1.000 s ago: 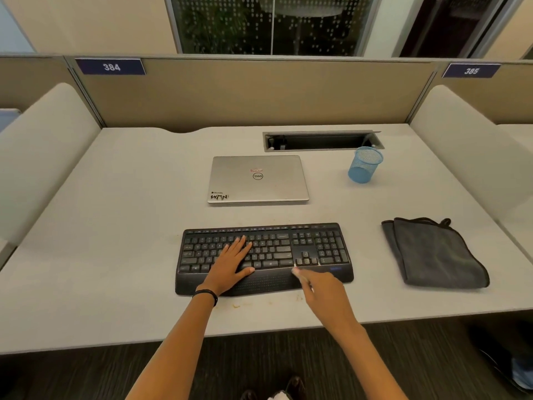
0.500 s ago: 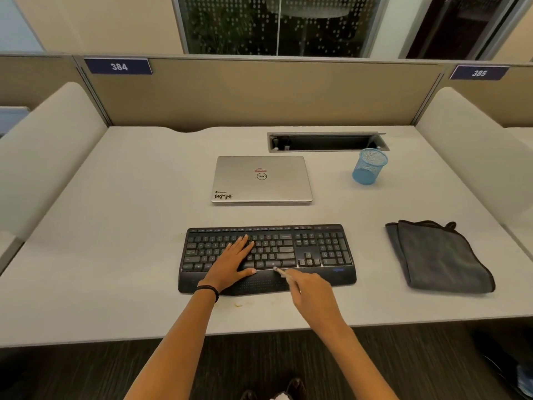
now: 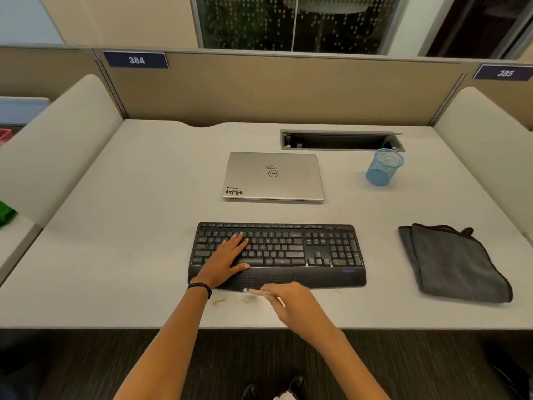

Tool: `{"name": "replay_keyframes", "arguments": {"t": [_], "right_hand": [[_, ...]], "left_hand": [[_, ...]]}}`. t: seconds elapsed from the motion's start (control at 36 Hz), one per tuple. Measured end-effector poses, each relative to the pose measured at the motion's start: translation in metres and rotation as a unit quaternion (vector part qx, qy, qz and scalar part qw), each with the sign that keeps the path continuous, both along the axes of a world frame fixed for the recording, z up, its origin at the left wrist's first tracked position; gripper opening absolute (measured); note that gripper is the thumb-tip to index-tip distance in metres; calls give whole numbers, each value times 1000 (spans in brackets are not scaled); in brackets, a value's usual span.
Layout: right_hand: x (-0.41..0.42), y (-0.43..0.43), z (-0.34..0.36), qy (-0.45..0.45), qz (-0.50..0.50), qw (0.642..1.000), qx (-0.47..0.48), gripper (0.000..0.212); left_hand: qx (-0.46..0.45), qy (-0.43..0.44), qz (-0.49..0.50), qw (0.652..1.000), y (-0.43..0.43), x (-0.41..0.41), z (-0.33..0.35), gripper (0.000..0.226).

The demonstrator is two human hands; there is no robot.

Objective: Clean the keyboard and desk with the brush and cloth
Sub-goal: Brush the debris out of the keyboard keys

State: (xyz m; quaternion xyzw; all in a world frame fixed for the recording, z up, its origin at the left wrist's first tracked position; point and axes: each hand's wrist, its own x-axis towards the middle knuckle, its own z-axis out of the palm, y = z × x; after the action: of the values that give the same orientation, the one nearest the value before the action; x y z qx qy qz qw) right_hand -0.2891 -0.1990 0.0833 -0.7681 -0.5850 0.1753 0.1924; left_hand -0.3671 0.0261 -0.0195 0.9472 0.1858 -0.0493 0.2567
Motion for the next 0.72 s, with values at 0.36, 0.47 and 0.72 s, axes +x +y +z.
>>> {"name": "replay_keyframes", "arguments": {"t": [0.36,0.47,0.72], "right_hand": [[11,3,-6,-56,-22,998,-12,41],[-1,10,-13,-40,26,999,-8,36],[-3,19,1,-11,103,995,-6,29]], "left_hand": [[8,-1,0,1000,1,-1,-1,117],[11,3,-12,1000,2,0,-2,114],[2,-2,-27,1000,9,-3,0,113]]}}
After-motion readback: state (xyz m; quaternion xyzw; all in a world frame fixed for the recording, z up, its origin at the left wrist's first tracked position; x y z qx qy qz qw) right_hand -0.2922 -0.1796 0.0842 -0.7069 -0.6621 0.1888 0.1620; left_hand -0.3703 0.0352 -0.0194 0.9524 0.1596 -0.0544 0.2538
